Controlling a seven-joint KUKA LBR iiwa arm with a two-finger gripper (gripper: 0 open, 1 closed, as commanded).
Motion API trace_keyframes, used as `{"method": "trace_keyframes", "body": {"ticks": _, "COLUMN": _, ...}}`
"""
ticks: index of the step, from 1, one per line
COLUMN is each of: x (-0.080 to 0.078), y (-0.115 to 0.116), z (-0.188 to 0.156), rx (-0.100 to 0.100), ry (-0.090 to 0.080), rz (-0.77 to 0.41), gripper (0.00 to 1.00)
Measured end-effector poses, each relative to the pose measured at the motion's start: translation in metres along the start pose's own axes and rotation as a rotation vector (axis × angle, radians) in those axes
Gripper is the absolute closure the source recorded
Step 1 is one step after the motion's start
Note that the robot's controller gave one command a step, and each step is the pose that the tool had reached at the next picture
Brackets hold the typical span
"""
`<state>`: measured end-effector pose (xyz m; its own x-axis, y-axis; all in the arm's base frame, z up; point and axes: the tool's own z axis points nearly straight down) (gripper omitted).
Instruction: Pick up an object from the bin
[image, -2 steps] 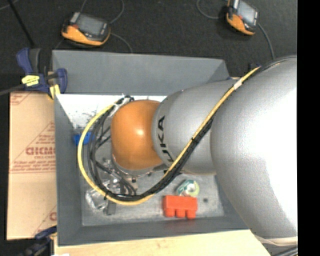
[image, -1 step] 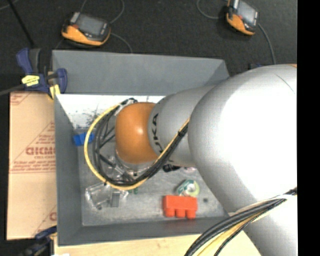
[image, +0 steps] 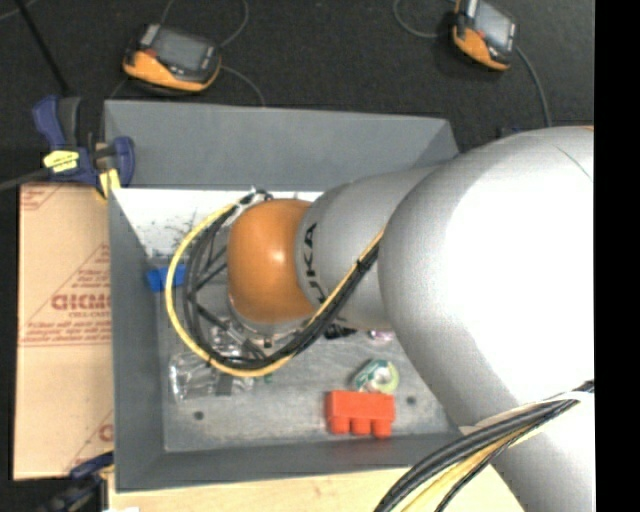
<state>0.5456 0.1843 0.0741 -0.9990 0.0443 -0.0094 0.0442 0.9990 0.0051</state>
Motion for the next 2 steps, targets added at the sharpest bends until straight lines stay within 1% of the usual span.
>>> {"method": "trace_keyframes", "body": {"ticks": 1, "x": -0.012, "y": -0.074, "z": -0.001, "rx": -0.001, "ry": -0.003, "rz": 0.025, "gripper": 1.0}}
{"method": "trace_keyframes", "body": {"ticks": 2, "x": -0.031, "y": -0.108, "z": -0.124, "rx": 0.005, "ry": 0.001, "rz": 0.023, "gripper": 1.0}}
